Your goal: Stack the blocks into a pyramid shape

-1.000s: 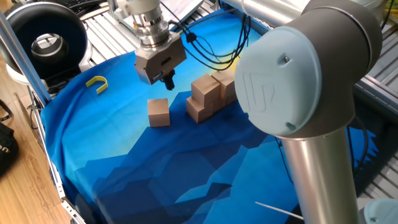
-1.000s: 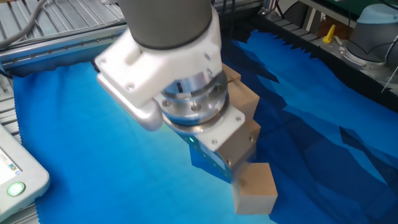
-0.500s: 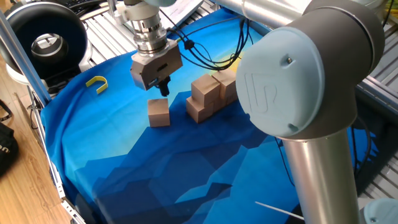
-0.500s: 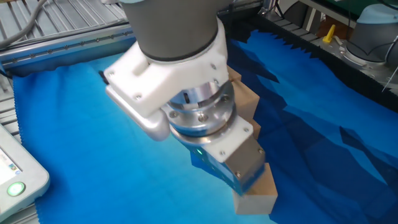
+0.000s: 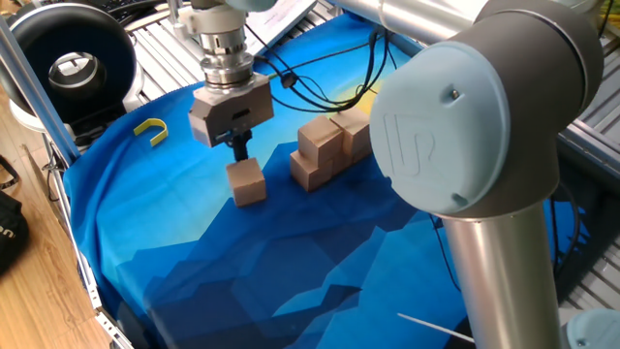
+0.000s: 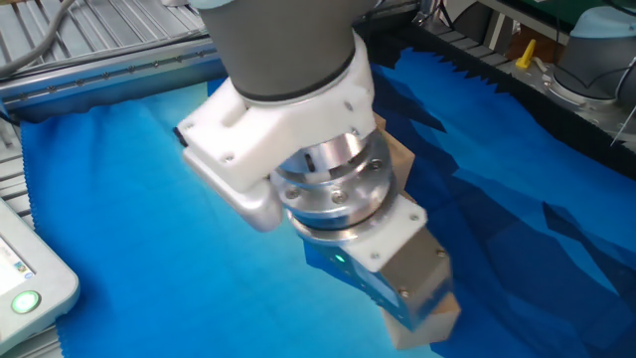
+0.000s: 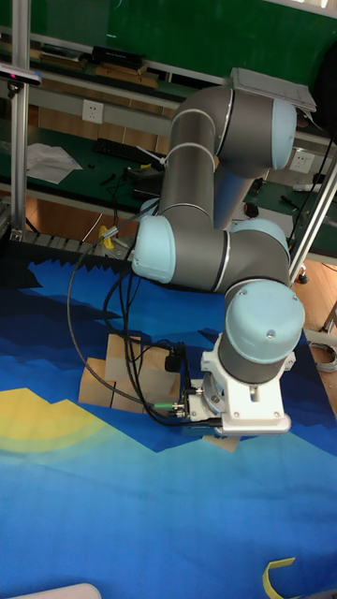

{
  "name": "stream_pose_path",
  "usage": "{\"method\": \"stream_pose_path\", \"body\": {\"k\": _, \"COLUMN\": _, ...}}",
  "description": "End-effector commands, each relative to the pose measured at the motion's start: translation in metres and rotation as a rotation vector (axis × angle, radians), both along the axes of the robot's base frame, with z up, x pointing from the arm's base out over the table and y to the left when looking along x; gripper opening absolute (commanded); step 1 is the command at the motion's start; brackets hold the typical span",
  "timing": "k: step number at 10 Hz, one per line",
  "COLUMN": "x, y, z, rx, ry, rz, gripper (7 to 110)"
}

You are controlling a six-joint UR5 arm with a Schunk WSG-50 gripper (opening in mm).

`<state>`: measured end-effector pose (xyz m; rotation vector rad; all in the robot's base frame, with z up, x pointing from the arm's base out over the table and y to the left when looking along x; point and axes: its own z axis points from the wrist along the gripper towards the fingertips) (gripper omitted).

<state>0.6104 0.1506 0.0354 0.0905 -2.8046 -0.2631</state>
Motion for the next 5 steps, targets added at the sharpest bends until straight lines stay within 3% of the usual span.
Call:
{"method": "stream_pose_path", "body": {"k": 1, "x": -0.014, "y": 0.031, "z": 0.012, "rx": 0.055, "ry": 0.049, "rz": -0.062, "gripper": 7}}
{"method": "stream_pose_path", "body": {"k": 4, "x": -0.017, "y": 0.03, "z": 0.011, "rx": 0.035, "ry": 0.056, "rz": -0.069, "gripper": 7}}
{"method": "stream_pose_path", "body": {"k": 5, "x": -0.013, "y": 0.024, "z": 0.011, "rx": 0.005, "ry": 0.05, "rz": -0.065, "gripper": 7}}
